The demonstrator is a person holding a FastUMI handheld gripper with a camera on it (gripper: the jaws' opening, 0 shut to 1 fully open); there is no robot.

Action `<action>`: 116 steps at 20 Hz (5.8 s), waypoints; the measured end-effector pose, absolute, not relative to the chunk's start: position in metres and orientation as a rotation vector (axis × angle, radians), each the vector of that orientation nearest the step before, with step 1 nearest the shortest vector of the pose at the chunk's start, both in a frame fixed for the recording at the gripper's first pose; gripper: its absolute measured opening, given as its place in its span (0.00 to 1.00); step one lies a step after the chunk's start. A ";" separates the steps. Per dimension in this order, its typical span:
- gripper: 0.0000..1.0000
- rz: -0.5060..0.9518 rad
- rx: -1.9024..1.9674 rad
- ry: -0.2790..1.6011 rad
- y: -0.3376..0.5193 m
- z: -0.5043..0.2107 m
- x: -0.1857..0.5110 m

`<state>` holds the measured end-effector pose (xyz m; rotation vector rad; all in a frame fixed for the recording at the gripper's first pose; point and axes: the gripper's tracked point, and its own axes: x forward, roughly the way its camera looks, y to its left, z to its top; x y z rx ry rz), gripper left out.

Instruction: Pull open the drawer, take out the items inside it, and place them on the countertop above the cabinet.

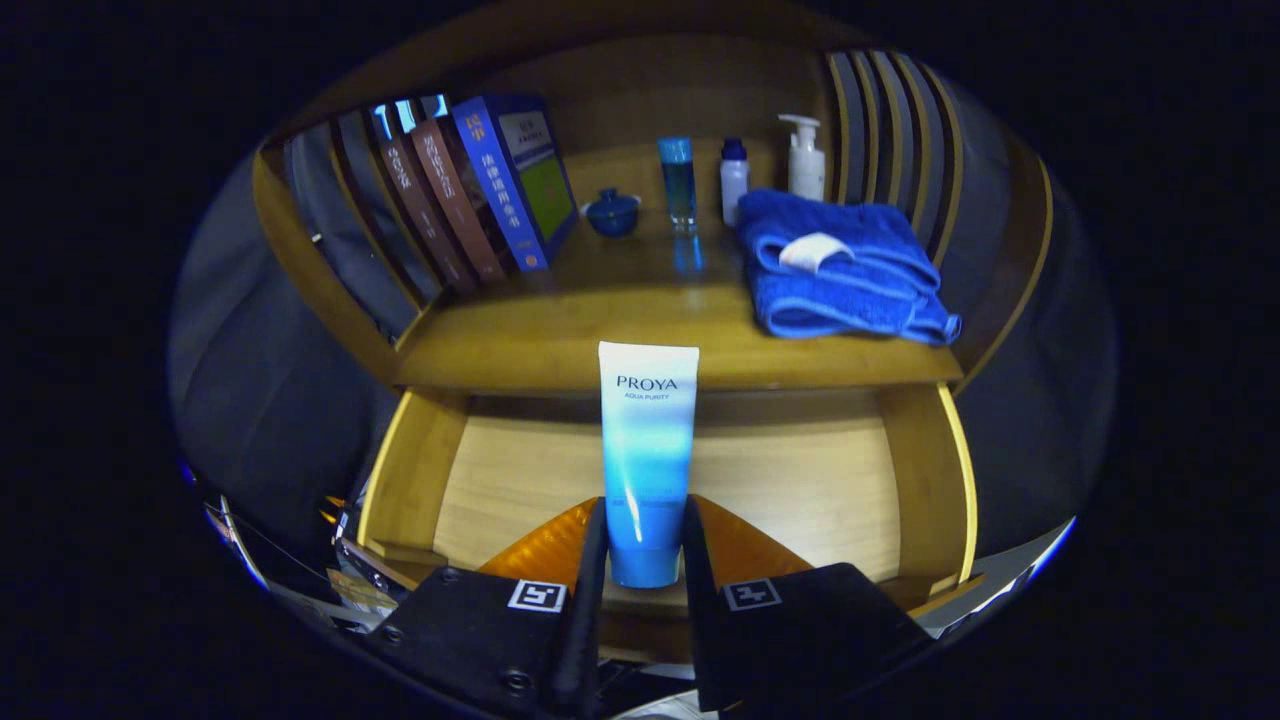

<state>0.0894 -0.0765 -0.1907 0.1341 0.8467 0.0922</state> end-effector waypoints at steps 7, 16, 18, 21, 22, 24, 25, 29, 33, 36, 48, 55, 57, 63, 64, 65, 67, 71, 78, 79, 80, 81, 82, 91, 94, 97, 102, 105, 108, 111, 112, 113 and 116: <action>0.42 0.108 0.097 0.825 -0.068 -0.169 0.178; 0.42 0.039 0.135 0.977 -0.071 -0.229 0.239; 0.42 0.035 0.102 0.974 -0.072 -0.230 0.243; 0.63 0.060 0.119 0.953 -0.064 -0.227 0.247; 0.80 0.063 0.125 0.948 -0.064 -0.227 0.248; 0.97 0.069 0.138 0.945 -0.064 -0.226 0.244; 0.98 0.071 0.144 0.943 -0.064 -0.223 0.241; 1.00 0.072 0.159 0.868 -0.066 -0.203 0.225; 1.00 0.104 0.140 0.674 -0.058 -0.157 0.195; 1.00 0.125 0.125 0.511 -0.053 -0.118 0.156; 1.00 0.087 0.170 0.242 -0.057 -0.154 -0.012; 1.00 0.020 0.147 0.228 -0.059 -0.203 -0.056; 1.00 -0.001 0.137 0.222 -0.059 -0.208 -0.059; 1.00 -0.047 0.122 0.284 -0.059 -0.236 -0.053; 1.00 -0.063 0.110 0.273 -0.061 -0.235 -0.055; 0.98 -0.079 0.093 0.268 -0.062 -0.235 -0.051; 0.98 -0.088 0.060 0.248 -0.059 -0.231 -0.050; 0.98 -0.089 0.014 0.209 -0.056 -0.228 -0.047; 0.99 -0.089 0.049 0.212 -0.056 -0.226 0.007; 0.99 -0.087 0.056 0.212 -0.058 -0.225 0.015; 0.99 -0.089 0.067 0.198 -0.058 -0.222 0.024; 1.00 -0.088 0.063 0.221 -0.058 -0.224 0.033; 0.99 -0.087 0.062 0.213 -0.059 -0.221 0.043; 1.00 -0.092 0.057 0.213 -0.062 -0.231 0.121; 1.00 -0.096 0.050 0.209 -0.061 -0.231 0.137; 1.00 -0.101 0.056 0.213 -0.061 -0.232 0.148; 1.00 -0.095 0.052 0.210 -0.062 -0.231 0.153; 1.00 -0.089 0.049 0.214 -0.064 -0.233 0.153; 0.99 -0.085 0.048 0.226 -0.065 -0.233 0.153; 0.99 -0.079 0.040 0.233 -0.065 -0.234 0.153; 0.99 -0.077 0.039 0.238 -0.065 -0.234 0.152; 0.99 -0.072 0.039 0.246 -0.065 -0.235 0.152; 1.00 -0.074 0.055 0.244 -0.065 -0.224 0.142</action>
